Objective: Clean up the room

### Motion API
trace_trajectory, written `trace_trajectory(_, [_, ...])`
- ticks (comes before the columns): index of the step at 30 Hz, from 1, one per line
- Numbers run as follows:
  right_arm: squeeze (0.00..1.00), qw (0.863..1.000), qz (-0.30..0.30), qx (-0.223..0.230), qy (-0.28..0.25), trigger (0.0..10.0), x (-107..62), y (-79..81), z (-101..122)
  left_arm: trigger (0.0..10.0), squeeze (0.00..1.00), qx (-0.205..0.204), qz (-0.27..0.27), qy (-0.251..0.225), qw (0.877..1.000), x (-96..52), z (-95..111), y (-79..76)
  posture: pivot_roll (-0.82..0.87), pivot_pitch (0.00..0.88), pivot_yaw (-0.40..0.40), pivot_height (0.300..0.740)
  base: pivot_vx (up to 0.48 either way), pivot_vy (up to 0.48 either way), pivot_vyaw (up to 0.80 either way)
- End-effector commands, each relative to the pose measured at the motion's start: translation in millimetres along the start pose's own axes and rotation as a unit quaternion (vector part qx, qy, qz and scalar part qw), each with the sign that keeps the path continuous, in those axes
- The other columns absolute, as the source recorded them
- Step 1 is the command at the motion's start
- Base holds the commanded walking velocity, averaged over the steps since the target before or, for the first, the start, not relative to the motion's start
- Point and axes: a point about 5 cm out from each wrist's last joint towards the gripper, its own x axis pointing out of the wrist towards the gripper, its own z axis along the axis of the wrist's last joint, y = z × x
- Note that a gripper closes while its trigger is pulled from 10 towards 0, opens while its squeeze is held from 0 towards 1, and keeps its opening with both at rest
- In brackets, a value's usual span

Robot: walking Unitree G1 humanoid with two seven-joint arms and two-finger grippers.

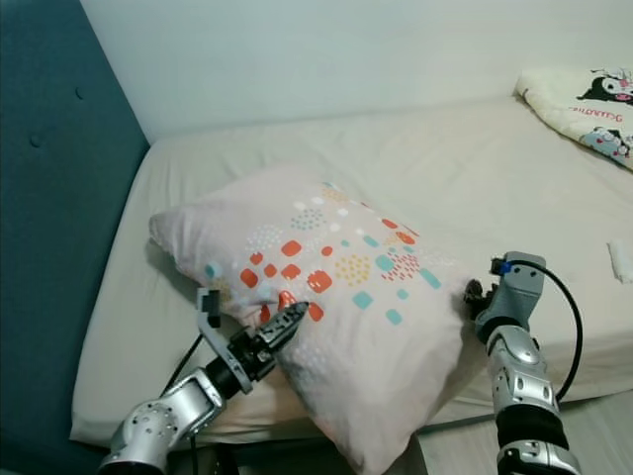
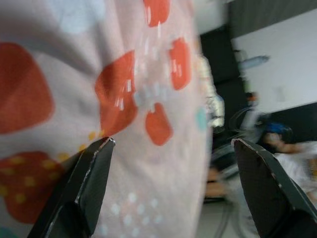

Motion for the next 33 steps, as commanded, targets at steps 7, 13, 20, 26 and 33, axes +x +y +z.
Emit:
trace_trajectory(7, [0.0,1.0,0.003,-0.003,0.003,10.0,-1.8,1.4,-4,10.0,0.0,0.037,0.111,-0.018,0.993,8.2,-9,19.3,-0.2,0.101,0.019,0.591,0.0,0.0,0.0])
trace_trajectory(13, [0.0,1.0,0.003,0.001,0.004,10.0,-2.9,1.5,-6,10.0,0.0,0.105,0.195,-0.046,0.974,0.0,7,36.8,-0.2,0.105,0.025,0.591,0.0,0.0,0.0])
trace_trajectory(20, [0.0,1.0,0.003,0.001,0.005,10.0,-3.4,2.0,-7,10.0,0.0,0.154,0.249,-0.077,0.953,-9.0,22,49.5,-0.2,0.106,0.025,0.591,0.0,0.0,0.0])
trace_trajectory(26, [0.0,1.0,0.002,0.001,0.005,10.0,-3.2,1.8,-7,10.0,0.0,0.126,0.227,-0.079,0.962,-8.0,21,49.6,-0.2,0.107,0.024,0.591,0.0,0.0,0.0])
trace_trajectory(33, [0.0,1.0,0.004,0.001,0.005,10.0,-3.6,1.8,-7,10.0,0.0,0.05,0.126,-0.062,0.989,14.9,-10,25.7,-0.21,0.105,0.02,0.591,0.0,0.0,0.0])
